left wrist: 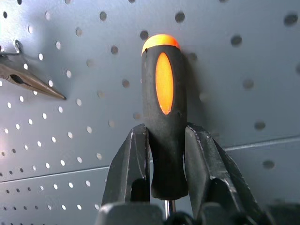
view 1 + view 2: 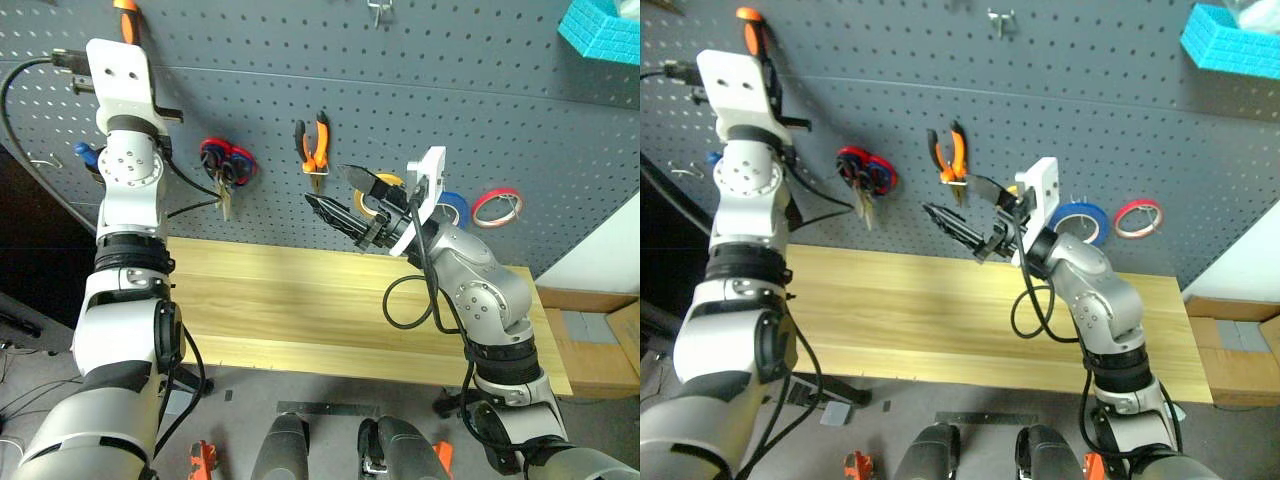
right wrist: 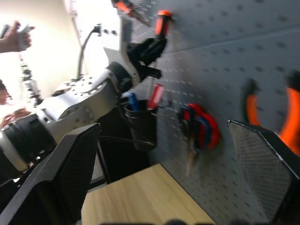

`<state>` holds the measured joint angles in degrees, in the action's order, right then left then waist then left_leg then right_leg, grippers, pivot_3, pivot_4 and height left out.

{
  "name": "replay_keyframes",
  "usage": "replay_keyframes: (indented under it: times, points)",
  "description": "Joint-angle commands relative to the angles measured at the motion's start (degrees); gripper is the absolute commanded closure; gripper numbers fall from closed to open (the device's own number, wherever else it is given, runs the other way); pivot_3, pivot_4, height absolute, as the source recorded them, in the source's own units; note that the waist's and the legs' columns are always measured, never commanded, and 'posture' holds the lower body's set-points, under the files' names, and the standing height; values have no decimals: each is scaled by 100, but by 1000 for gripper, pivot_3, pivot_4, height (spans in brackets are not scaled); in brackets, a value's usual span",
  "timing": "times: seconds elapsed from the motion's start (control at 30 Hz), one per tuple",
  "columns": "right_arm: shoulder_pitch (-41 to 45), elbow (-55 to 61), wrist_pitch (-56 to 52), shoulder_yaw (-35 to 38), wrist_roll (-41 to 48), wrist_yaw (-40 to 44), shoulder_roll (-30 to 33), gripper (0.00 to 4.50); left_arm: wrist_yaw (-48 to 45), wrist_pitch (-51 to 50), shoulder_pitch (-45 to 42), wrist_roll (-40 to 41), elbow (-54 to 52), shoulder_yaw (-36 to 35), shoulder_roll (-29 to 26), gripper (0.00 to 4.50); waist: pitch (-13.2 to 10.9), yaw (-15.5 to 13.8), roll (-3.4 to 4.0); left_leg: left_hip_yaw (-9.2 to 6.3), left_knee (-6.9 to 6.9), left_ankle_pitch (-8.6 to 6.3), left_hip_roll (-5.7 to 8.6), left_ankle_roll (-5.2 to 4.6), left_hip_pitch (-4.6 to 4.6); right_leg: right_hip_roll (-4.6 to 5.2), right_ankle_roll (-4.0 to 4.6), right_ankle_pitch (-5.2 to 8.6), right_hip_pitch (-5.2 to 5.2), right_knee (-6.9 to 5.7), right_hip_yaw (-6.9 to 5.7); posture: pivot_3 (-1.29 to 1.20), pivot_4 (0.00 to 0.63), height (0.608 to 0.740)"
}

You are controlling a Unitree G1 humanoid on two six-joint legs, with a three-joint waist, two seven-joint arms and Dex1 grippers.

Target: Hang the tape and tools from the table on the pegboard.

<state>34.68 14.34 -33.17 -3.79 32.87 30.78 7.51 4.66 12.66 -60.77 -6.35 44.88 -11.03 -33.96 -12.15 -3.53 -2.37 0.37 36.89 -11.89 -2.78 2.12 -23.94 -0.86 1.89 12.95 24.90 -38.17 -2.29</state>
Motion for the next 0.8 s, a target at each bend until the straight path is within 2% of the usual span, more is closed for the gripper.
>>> replay_keyframes:
  times: [0.03,0.3,0.57,0.8]
  points:
    - [11,331,-31,44,166,-69,-49,0,242,-8,88,-121,-541,-109,-291,3826,-47,17,0,-1,-2,0,0,0,0,1,0,0,0,1,-1,182,260,740]
    - [-23,343,-78,-10,246,-34,-139,0,355,-171,430,-167,-833,-169,-554,3826,-201,11,1,-3,-1,0,-4,0,-3,16,-3,1,-1,5,-3,202,287,740]
    - [13,431,-105,-169,286,63,-113,0,330,-88,299,-139,-596,-131,-635,3826,-283,-49,2,-4,-3,0,-6,1,-28,22,-5,2,21,12,-4,188,298,740]
    - [196,445,-41,-67,446,-104,-390,0,271,62,148,-149,-334,-88,-669,3826,-345,-73,4,-7,-2,0,-6,1,-44,24,-7,2,36,12,-8,171,299,740]
